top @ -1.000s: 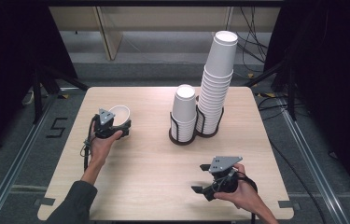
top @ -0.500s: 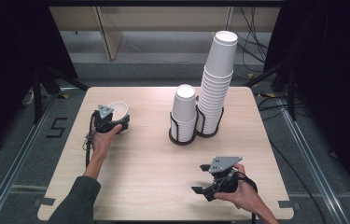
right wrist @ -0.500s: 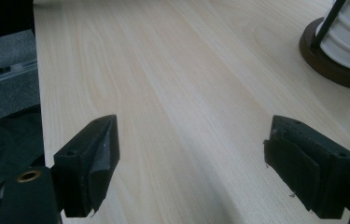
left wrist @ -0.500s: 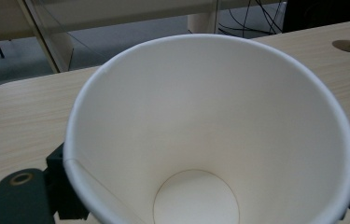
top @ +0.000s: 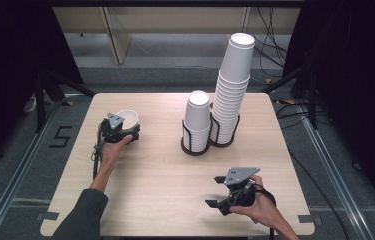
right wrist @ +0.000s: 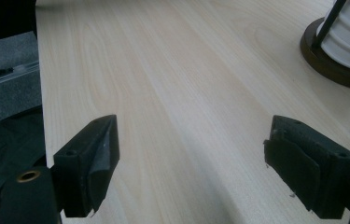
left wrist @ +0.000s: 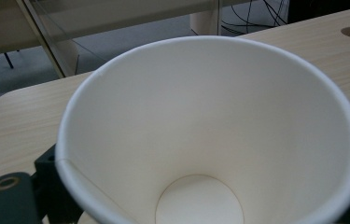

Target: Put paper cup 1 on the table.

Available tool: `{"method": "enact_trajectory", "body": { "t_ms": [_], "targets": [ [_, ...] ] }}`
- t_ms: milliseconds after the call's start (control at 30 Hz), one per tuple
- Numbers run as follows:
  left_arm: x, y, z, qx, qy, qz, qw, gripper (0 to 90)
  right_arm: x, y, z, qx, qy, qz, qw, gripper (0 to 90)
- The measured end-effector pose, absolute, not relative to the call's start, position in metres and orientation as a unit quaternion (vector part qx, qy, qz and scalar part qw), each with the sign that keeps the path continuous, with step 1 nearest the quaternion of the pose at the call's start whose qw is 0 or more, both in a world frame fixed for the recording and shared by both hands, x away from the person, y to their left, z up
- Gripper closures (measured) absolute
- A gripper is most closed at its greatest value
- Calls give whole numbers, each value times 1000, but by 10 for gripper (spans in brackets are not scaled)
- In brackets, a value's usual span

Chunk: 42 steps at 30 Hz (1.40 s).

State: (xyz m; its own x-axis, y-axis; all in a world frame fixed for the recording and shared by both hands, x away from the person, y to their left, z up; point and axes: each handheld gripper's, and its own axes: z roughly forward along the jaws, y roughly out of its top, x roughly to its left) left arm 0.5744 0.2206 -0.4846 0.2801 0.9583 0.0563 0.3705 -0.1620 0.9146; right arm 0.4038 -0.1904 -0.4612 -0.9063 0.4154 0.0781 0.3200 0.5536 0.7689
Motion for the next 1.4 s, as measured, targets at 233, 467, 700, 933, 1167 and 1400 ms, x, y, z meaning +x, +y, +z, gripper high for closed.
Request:
{"method": "enact_trajectory", "body": {
  "t_ms": [233,467,700,933,1167,1400],
  "targets": [
    [571,221,-486,685,485,340,423,118,405,-191,-461,204,879,427,63,182],
    [569,220,-490,696,487,330,412,131,404,-191,-461,204,880,424,56,182],
    [565,223,-494,703,486,323,407,140,404,-192,-461,206,880,425,57,182],
    [556,227,-499,704,490,312,408,141,404,-194,-461,208,879,425,61,182],
    [548,230,-497,704,500,302,403,141,405,-195,-460,206,878,427,64,179],
    [535,233,-494,705,499,298,407,142,404,-195,-460,214,877,426,63,180]
  ]
}}
